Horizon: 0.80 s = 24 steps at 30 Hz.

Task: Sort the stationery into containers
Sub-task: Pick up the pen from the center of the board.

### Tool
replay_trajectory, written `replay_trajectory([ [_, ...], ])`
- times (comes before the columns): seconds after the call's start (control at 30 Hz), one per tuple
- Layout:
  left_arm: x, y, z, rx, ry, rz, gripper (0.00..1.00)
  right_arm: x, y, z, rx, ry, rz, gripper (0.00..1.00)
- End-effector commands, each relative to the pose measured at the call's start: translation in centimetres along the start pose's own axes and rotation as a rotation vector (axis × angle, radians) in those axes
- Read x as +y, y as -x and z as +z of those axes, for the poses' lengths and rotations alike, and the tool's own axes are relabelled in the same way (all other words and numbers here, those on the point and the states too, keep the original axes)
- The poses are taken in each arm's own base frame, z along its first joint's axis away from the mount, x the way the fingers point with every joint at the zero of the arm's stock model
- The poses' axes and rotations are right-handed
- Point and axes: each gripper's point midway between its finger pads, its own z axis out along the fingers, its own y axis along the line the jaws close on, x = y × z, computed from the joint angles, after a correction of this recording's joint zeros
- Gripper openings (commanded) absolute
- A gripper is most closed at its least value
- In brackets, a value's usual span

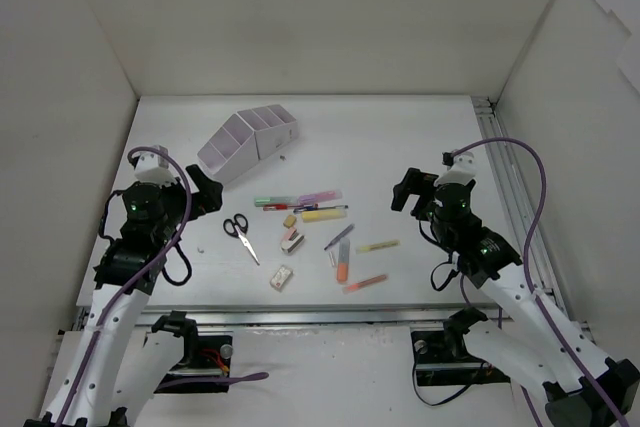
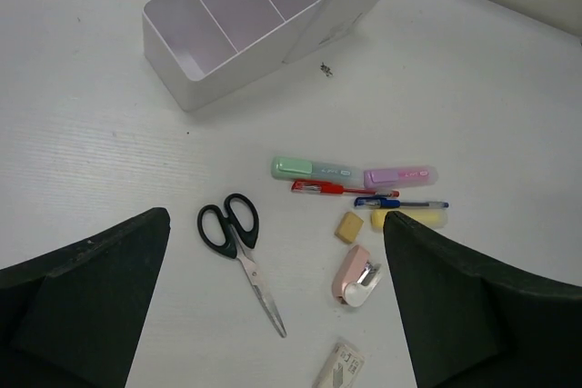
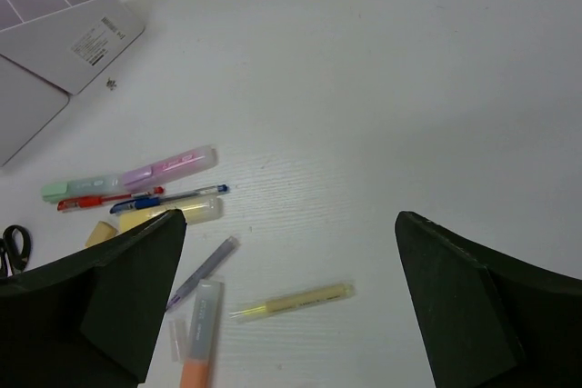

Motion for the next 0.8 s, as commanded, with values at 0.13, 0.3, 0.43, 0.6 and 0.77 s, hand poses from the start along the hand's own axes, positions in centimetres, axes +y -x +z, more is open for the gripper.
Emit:
replay_trajectory([
  [0.13, 1.2, -1.5, 0.9, 0.071, 0.089, -0.074, 1.0, 2.3, 0.4, 0.2, -0.001, 0.131, -0.072, 0.98],
  [0.3, 0.5, -4.1, 2.4, 0.162, 0.033, -0.083, 0.99, 5.0, -2.5, 1.0, 0.111, 0.249, -0.239, 0.98],
  [0.43, 0.1, -5.0, 3.1, 0.21, 0.001, -0.045, 0.99, 7.2, -6.1, 1.9, 0.236, 0.328, -0.37, 0.98],
  [0.6, -2.5, -6.3, 3.3, 0.262, -0.128, 0.045, 1.0, 8.7, -9.7, 4.1, 0.411, 0.26, -0.282, 0.97],
  [0.77, -3.1, -7.3, 3.8, 0.281, -0.146, 0.111, 1.0, 9.6, -12.7, 6.5, 0.507, 0.126, -0.115, 0.85],
])
